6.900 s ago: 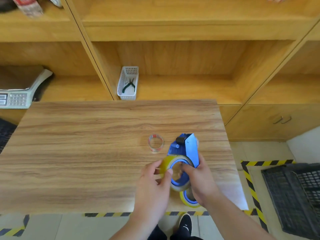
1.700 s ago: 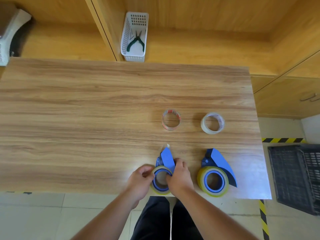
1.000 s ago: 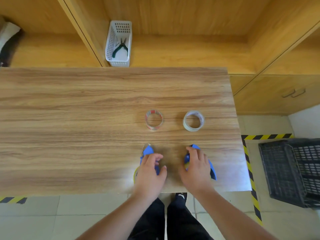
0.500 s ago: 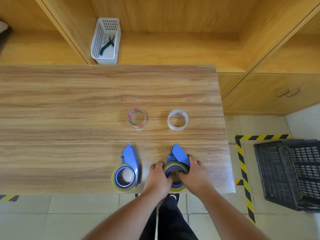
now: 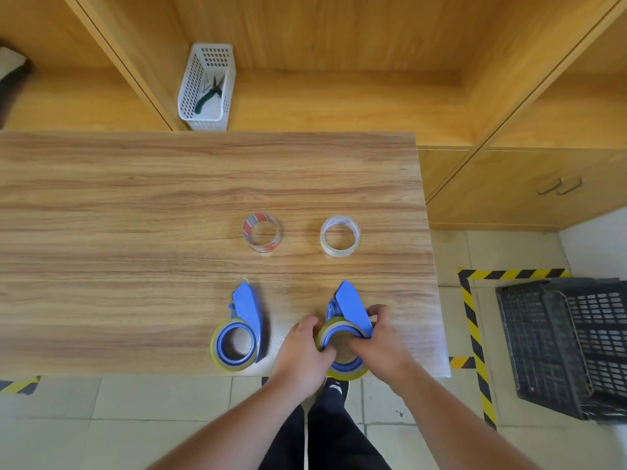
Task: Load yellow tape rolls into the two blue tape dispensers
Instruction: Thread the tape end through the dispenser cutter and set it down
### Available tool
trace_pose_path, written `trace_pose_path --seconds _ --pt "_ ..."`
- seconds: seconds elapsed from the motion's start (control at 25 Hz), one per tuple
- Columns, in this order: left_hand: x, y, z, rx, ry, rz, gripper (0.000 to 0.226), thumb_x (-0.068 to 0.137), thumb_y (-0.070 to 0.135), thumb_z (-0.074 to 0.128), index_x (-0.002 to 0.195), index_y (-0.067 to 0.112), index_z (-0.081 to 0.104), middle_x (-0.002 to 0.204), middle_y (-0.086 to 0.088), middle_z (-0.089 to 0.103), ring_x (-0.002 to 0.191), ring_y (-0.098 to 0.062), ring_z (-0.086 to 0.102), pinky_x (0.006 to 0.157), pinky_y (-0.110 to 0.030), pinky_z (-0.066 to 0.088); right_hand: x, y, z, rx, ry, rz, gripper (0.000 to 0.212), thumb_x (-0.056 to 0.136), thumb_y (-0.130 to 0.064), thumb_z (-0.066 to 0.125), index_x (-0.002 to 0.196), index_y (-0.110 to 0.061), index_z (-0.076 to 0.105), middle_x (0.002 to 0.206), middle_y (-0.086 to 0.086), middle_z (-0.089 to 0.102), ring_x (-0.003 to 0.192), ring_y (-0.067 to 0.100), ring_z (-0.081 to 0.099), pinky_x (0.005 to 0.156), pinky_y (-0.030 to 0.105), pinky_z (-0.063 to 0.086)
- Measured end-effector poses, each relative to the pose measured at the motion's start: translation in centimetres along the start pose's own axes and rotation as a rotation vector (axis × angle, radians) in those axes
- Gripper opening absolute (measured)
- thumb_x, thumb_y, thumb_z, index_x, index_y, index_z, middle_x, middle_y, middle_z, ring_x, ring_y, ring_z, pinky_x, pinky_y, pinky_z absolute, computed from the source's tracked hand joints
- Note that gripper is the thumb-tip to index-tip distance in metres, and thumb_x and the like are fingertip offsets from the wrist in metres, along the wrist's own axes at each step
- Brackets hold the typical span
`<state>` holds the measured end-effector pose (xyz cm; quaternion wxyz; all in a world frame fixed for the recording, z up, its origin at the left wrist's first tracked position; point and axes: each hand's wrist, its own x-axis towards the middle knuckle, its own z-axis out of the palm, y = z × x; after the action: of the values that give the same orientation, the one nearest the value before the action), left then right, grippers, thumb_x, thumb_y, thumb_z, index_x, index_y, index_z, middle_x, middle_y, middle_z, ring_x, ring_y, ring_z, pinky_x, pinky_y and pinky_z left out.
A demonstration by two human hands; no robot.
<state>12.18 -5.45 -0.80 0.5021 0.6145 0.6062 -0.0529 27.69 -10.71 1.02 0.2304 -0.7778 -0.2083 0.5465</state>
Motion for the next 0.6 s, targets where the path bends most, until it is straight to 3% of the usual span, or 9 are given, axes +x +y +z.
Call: trace_pose_path --seconds 0.2,0.32,0.48,0.6 --pt "-2.1 1.9 -3.1 -0.136 -0.029 0.036 0.042 0.086 0.047 0.070 0.123 0.031 0.059 0.113 0.012 0.068 0.087 -0.012 0.070 0.074 -0.028 0.057 -2.0 -2.0 -1.6 0.082 -0.031 -0.105 0.049 0.085 -0.003 0.060 0.121 -0.037 0.053 0.094 -0.004 0.073 0.068 0.001 0.065 0.063 0.019 0.049" --pt "-4.3 4.0 -6.0 -0.316 -0.030 0.085 0.034 0.092 0.040 0.072 0.123 0.028 0.065 0.102 0.012 0.072 0.073 -0.002 0.073 0.071 -0.025 0.063 -2.9 -3.4 -2.8 0.208 -0.050 -0.154 0.050 0.082 -0.001 0.059 0.121 -0.033 0.061 0.099 0.000 0.076 0.083 0.014 0.070 0.076 0.030 0.054" --pt "-7.2 6.6 -7.8 -0.386 0.107 0.166 0.020 0.091 0.034 0.074 0.105 0.045 0.065 0.082 0.021 0.074 0.076 -0.020 0.075 0.078 -0.046 0.064 -4.4 -6.0 -3.5 0.370 -0.051 -0.254 0.048 0.079 -0.001 0.062 0.115 -0.033 0.065 0.095 -0.001 0.077 0.083 0.017 0.068 0.083 0.037 0.052" --pt "-8.7 7.6 -7.8 -0.500 0.176 0.201 0.024 0.092 0.030 0.074 0.105 0.046 0.061 0.095 0.026 0.072 0.075 -0.008 0.075 0.083 -0.045 0.064 -5.4 -7.7 -3.7 0.526 -0.047 -0.271 0.037 0.082 0.009 0.059 0.104 -0.019 0.067 0.080 0.001 0.071 0.077 0.019 0.062 0.078 0.035 0.047"
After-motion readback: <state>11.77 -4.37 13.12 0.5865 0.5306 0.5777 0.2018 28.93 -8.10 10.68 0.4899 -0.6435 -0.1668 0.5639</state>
